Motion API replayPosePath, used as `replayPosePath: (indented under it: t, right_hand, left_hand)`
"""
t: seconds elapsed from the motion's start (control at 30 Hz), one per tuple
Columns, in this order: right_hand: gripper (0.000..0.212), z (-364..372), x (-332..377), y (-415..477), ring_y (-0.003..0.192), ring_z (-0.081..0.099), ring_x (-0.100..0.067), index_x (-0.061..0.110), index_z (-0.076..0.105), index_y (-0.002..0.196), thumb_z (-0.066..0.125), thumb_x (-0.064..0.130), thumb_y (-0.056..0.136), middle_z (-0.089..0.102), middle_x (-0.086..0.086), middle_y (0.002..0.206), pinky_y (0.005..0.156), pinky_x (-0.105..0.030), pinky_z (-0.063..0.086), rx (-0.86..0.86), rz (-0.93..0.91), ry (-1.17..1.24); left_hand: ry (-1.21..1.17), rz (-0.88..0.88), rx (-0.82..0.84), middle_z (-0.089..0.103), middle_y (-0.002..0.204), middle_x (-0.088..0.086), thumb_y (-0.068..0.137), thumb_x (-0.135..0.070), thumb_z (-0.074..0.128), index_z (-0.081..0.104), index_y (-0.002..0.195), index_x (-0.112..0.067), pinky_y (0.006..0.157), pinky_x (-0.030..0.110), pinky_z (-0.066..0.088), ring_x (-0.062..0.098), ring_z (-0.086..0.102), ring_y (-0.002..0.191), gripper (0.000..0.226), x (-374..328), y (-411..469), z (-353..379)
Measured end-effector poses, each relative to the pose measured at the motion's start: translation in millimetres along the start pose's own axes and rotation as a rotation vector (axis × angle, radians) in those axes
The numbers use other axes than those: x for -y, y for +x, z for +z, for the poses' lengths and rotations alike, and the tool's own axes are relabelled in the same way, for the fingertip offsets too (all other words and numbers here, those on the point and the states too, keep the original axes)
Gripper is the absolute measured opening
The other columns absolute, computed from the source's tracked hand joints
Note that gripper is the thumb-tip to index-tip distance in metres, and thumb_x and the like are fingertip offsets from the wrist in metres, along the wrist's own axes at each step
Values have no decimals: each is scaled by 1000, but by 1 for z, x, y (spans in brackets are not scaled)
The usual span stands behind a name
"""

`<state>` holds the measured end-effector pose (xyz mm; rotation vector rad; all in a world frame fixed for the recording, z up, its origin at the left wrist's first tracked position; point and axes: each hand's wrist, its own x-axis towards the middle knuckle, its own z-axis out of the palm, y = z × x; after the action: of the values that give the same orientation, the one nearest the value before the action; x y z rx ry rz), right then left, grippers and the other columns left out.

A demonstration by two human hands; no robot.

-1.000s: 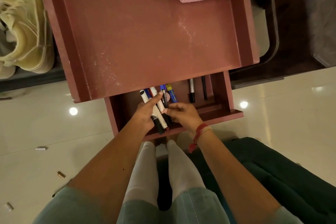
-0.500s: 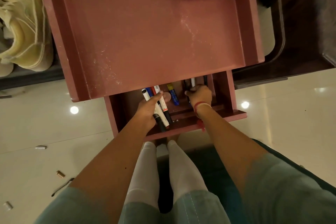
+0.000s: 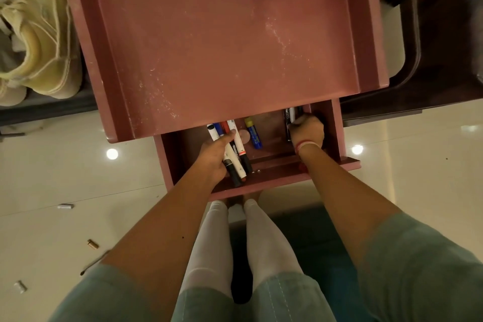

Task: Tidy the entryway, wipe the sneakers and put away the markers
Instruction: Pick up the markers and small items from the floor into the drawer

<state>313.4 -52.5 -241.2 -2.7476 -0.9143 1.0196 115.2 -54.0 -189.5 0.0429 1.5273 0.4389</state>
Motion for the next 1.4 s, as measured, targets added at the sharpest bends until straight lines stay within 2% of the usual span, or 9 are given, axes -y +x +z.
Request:
replayPosePath:
  t: [0.1, 0.23, 0.4, 0.5, 0.6, 0.8, 1.03, 1.27, 1.4]
  right_hand:
    - [13, -9, 9, -28, 88, 65, -22, 7, 69, 92, 68, 14, 81, 70, -9, 94, 78, -25, 48, 68, -79, 222]
    - [25, 0, 24, -91, 84, 66, -12, 12, 69, 96, 77, 23, 75, 70, 0, 89, 77, -27, 53, 541, -172, 380]
    - [24, 8, 21, -97, 76, 62, -11, 7, 67, 98, 75, 11, 76, 66, -1, 82, 68, -24, 50, 514, -27, 565]
    - [24, 3, 14, -81, 78, 62, -16, 6, 67, 97, 76, 8, 75, 66, -4, 83, 77, -31, 52, 391, 127, 662]
    - [26, -2, 3, -49, 87, 62, -20, 5, 70, 96, 78, 12, 72, 68, -9, 93, 82, -25, 48, 148, 147, 483]
    - [26, 13, 4, -9, 93, 65, -30, 6, 69, 90, 79, 19, 71, 70, -14, 98, 79, -31, 50, 97, 24, 101]
    - [29, 8, 1, 3, 98, 63, -31, 3, 68, 93, 78, 21, 72, 69, -16, 102, 83, -34, 50, 61, 29, 140]
    - [24, 4, 18, -82, 85, 63, -14, 13, 68, 95, 77, 21, 75, 68, -1, 88, 74, -26, 52, 601, -150, 363]
    - [24, 9, 16, -93, 77, 62, -12, 10, 65, 96, 76, 10, 75, 65, 0, 80, 71, -23, 51, 561, -132, 497]
  left_hand:
    - [-10, 23, 44, 73, 70, 2, 91, -11, 62, 66, 75, -11, 85, 39, 52, 14, 68, 76, 16, -1, -5, 4]
    - [-20, 40, 90, 73, 77, 5, 88, -13, 66, 69, 90, -7, 72, 36, 57, 22, 69, 79, 7, -1, -4, 4]
    - [-6, 10, 82, 71, 97, 11, 86, -18, 69, 66, 110, -6, 81, 41, 56, 27, 68, 92, 27, 3, 2, 2]
    - [-56, 9, 37, 73, 87, 5, 87, -15, 67, 67, 106, -8, 74, 31, 56, 18, 70, 85, 20, 4, 8, -2]
    - [-62, -5, 25, 72, 80, 1, 90, -12, 63, 66, 97, -10, 69, 25, 57, 14, 68, 78, 8, 2, 10, -3]
    - [-83, 8, 100, 70, 85, 3, 95, -15, 54, 65, 95, -11, 83, 31, 52, 15, 67, 77, 12, 0, 15, -6]
    - [-41, 45, 45, 70, 104, 12, 92, -9, 57, 65, 100, -8, 95, 39, 49, 23, 66, 98, 11, 2, 20, -10]
    - [-58, 82, 191, 72, 79, 4, 94, -6, 53, 66, 91, -6, 72, 32, 54, 18, 68, 76, 13, 3, 10, 1]
    - [-76, 87, 208, 70, 94, 10, 90, -8, 60, 65, 102, -5, 73, 33, 57, 21, 68, 84, 13, 3, 11, 2]
